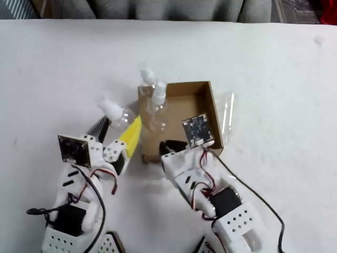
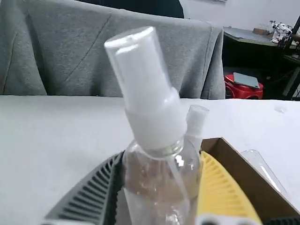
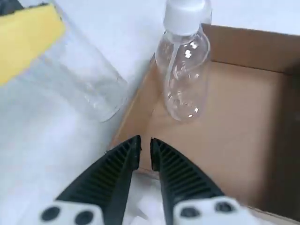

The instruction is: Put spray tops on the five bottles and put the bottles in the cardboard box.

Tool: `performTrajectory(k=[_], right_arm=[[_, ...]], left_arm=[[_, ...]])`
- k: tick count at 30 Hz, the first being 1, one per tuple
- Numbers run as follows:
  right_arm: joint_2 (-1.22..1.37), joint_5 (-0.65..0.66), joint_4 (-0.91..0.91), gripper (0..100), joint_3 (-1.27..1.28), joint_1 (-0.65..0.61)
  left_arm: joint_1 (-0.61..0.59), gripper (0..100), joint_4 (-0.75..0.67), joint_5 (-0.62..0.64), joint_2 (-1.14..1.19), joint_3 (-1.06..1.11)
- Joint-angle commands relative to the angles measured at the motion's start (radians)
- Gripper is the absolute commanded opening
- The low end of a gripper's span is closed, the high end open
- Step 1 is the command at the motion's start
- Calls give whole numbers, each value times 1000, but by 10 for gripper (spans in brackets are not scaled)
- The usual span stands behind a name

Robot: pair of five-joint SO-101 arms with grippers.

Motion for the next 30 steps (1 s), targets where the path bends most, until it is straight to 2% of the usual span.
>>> performTrajectory(k=[1, 6, 11, 16, 23, 30], right_arm=[[38, -12, 5, 17, -100, 81], [170, -43, 4, 17, -186, 209], [380, -41, -16, 17, -304, 331], [544, -41, -79, 17, -379, 453], [644, -43, -81, 17, -450, 526], [645, -49, -82, 17, -459, 564]], left_arm=[[13, 20, -37, -78, -4, -57], [33, 20, -32, -84, 13, -97], [56, 20, -44, -86, 194, -201], [56, 21, -195, -83, 380, -232], [70, 21, -345, -78, 541, -230], [140, 21, -362, -86, 616, -230]])
